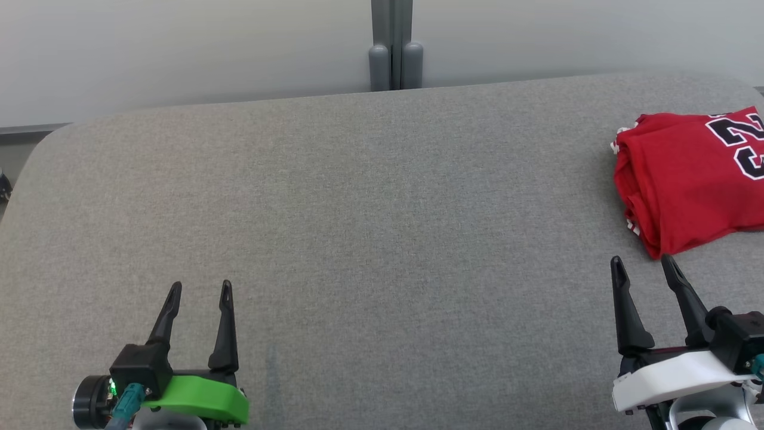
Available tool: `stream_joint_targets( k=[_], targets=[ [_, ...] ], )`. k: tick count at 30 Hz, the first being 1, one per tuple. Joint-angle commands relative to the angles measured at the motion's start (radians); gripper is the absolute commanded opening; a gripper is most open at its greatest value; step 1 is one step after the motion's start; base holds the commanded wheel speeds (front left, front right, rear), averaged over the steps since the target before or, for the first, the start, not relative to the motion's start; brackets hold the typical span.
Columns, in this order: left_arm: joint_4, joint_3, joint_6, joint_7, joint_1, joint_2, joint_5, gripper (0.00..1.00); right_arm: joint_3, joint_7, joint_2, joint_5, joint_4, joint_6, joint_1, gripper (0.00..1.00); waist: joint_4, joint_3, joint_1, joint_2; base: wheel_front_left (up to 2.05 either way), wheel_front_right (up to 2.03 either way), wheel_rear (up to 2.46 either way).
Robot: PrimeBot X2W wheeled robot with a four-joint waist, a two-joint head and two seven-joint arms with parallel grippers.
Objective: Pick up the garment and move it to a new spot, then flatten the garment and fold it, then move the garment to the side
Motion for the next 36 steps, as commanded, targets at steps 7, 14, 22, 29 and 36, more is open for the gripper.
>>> stream_joint_targets(
  k=[7, 14, 22, 29, 36],
  targets=[
    [-0.009, 0.015, -0.005, -0.003, 0.013, -0.004, 0.014, 1.0, 0.0, -0.014, 0.0, 0.007, 0.008, -0.002, 0.005, 1.0, 0.0, -0.003, 0.0, 0.0, 0.0, 0.0, 0.0],
    [-0.007, 0.023, -0.011, -0.003, 0.014, -0.009, 0.025, 1.0, 0.002, -0.018, 0.0, 0.014, 0.013, -0.002, 0.003, 1.0, 0.002, -0.007, 0.0, 0.0, 0.0, 0.0, 0.0],
    [0.02, 0.021, -0.009, 0.004, 0.001, -0.014, 0.021, 0.0, 0.005, -0.013, 0.005, 0.023, 0.037, 0.0, 0.001, 0.0, 0.003, -0.01, 0.0, 0.0, 0.0, 0.0, 0.0],
    [0.025, 0.046, -0.021, 0.042, -0.008, -0.022, -0.113, 0.0, 0.012, -0.005, -0.005, 0.174, 0.068, 0.0, -0.019, 0.0, 0.002, -0.013, 0.0, 0.0, 0.0, 0.0, 0.0],
    [0.026, 0.067, -0.032, 0.074, -0.015, -0.029, -0.232, 0.0, 0.018, 0.004, -0.014, 0.307, 0.103, 0.0, -0.043, 0.0, 0.0, -0.016, 0.0, 0.0, 0.0, 0.0, 0.0]
  ],
)
